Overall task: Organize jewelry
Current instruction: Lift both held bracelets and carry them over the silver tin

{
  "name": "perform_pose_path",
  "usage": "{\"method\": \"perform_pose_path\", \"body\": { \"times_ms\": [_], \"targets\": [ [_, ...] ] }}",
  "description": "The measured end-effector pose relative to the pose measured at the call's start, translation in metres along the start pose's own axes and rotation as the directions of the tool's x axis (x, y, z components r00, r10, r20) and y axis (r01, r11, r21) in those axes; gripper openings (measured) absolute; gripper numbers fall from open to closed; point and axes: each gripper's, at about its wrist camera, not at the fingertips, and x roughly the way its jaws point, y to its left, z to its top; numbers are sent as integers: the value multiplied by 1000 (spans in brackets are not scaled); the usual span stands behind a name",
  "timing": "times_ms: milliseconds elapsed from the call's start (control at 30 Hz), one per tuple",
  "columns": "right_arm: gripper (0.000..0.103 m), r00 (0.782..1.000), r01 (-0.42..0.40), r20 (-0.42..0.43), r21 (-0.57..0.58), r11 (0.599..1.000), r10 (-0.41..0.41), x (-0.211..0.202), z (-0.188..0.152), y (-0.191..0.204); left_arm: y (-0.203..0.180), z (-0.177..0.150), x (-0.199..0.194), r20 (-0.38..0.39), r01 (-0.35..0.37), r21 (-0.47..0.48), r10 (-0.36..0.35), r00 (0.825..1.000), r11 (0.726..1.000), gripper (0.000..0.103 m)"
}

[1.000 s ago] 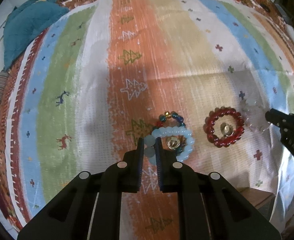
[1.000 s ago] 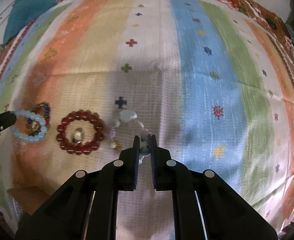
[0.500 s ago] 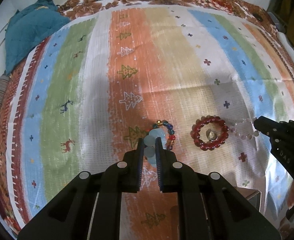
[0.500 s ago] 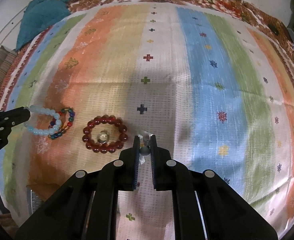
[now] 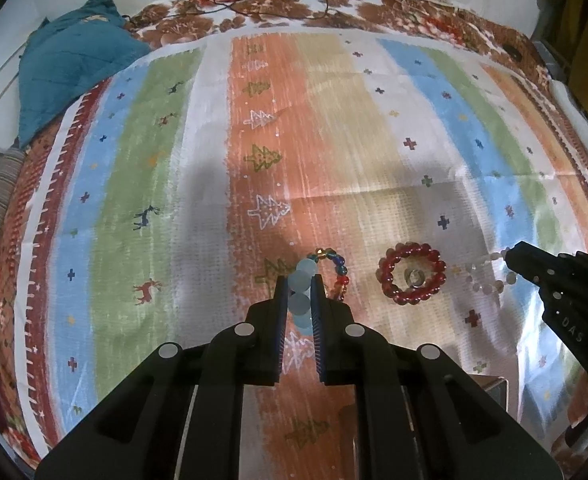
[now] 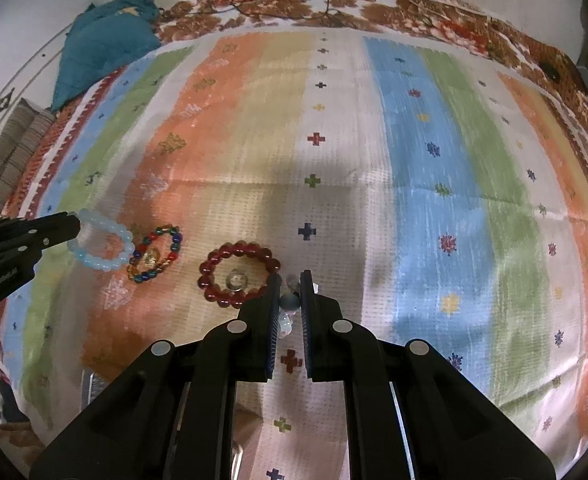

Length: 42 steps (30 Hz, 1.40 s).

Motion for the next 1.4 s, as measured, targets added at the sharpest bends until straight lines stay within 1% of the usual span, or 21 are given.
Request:
{"method": "perform_pose_path", "body": {
  "times_ms": [67,133,300,567,700,767,967,1400],
  "targets": [
    [11,999,18,29,-14,1000,-17,-8,0,3,2,-2,-7,10,19,-16,-19,1000,1000,11],
    [11,999,5,38,-17,1000,-4,-14,-1,4,4,-4,-14,22,40,-31,-40,999,999,11],
    [11,998,-5,65,-32,999,8,-29,-7,10,0,-11,-32,57,62,-30,-60,997,998,11],
    [11,993,-19,113,-62,998,26,-54,-20,20,-14,-27,-57,109,98,-2,-97,989,995,11],
    [11,992,-14,127,-78,997,24,-61,-26,25,-18,-34,-68,123,118,11,-119,985,993,11],
    [11,990,3,141,-85,996,9,-66,-30,28,-18,-38,-73,132,129,15,-130,983,992,11],
    [11,983,-10,181,-99,995,28,-84,-38,35,-25,-52,-88,159,139,32,-142,977,990,11],
    [11,976,-22,211,-133,991,50,-104,-60,43,-28,-76,-105,190,169,48,-175,966,984,11]
  ]
}}
